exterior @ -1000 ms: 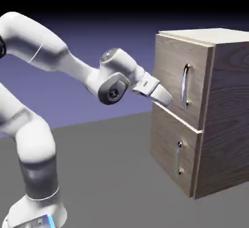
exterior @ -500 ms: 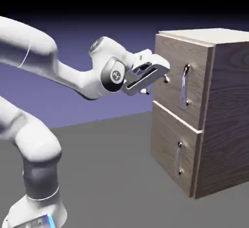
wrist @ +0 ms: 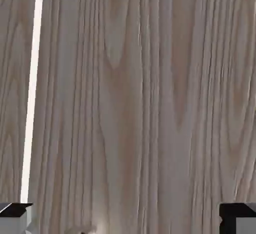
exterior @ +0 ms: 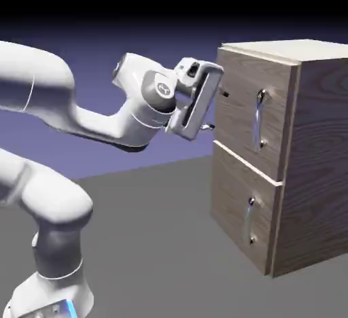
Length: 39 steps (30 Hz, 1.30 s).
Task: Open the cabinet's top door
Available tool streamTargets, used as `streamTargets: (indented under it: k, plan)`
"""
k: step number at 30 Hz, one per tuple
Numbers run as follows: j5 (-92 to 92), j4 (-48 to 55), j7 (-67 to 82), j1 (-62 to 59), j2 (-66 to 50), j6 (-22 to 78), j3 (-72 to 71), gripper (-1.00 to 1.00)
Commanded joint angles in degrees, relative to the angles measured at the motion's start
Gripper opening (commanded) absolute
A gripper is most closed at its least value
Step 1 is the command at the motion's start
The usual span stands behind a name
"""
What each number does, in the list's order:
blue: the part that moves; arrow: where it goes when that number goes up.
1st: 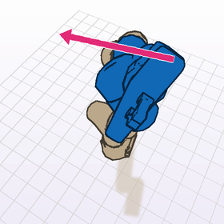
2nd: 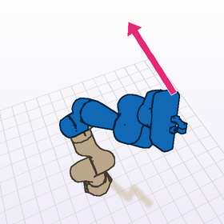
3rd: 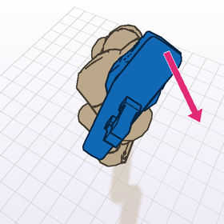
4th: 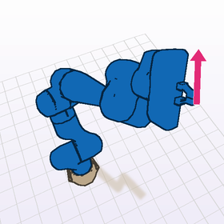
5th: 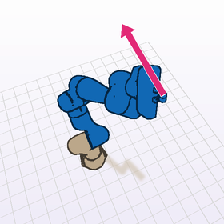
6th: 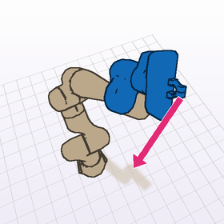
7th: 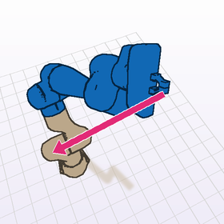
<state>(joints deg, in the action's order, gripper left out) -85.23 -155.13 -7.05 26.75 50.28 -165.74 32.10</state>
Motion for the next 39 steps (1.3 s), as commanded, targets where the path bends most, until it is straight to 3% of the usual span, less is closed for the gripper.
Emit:
streamTargets:
  k: [1,31,38,39]
  plan:
    - [-2.5,0.17,1.04,0.76,0.52,0.24,0.94,0.0]
    - [-77.23,5.32,32.08,23.62,15.97,7.49,29.09,0.0]
    - [-79.22,12.52,31.09,33.88,12.33,10.19,34.1,0.0]
    - [-79.22,12.52,31.09,33.88,12.33,10.19,34.1,-1.0]
